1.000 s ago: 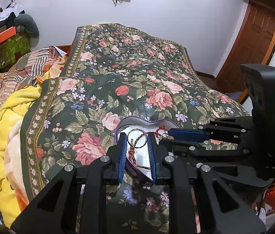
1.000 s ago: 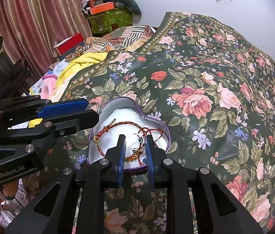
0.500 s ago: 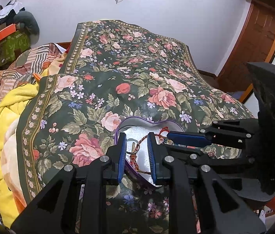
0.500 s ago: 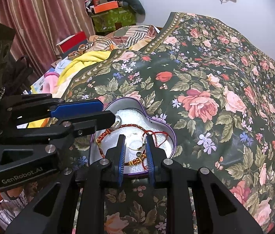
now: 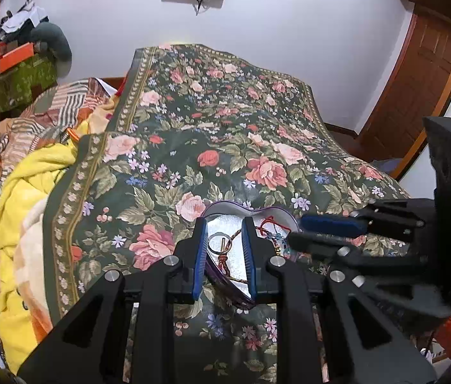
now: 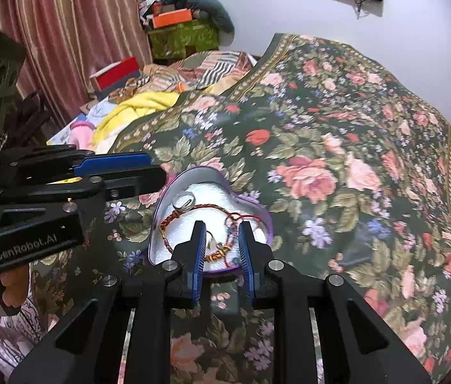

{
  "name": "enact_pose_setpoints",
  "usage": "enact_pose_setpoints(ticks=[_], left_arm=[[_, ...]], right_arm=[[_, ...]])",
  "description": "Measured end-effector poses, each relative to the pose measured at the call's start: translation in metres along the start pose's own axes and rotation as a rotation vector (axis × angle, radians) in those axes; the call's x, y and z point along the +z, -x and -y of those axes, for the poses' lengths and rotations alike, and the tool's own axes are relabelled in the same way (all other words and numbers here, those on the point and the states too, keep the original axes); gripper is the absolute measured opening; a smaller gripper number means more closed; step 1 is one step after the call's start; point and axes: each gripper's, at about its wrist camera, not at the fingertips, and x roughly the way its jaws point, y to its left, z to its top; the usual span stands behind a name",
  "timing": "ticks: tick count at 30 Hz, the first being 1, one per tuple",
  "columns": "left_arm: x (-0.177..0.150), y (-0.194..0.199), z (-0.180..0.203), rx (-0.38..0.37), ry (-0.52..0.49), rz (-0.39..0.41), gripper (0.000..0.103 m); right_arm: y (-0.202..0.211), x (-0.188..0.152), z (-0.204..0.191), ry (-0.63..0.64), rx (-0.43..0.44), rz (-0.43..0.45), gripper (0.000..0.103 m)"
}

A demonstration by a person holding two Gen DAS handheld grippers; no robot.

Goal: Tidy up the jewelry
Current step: 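Open both grippers to drop the rings into the heart tin, then grasp the linked double-ring charm with the right gripper while the left tool moves to another ring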

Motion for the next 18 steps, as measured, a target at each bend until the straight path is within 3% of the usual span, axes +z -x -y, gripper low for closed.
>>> enact_pose_setpoints(ticks=[10, 18], left_arm=[[-0.003, 0.018, 0.025, -0.019, -0.051, 0.015, 0.020], [-0.015, 0.014, 0.059, -0.054, -0.118, -0.030, 0.021]], right_arm=[[0.059, -0.014, 0.032, -0.054, -0.121, 0.070, 0.019], [0.065, -0.047, 0.051, -0.088, -0.153, -0.007, 0.020]])
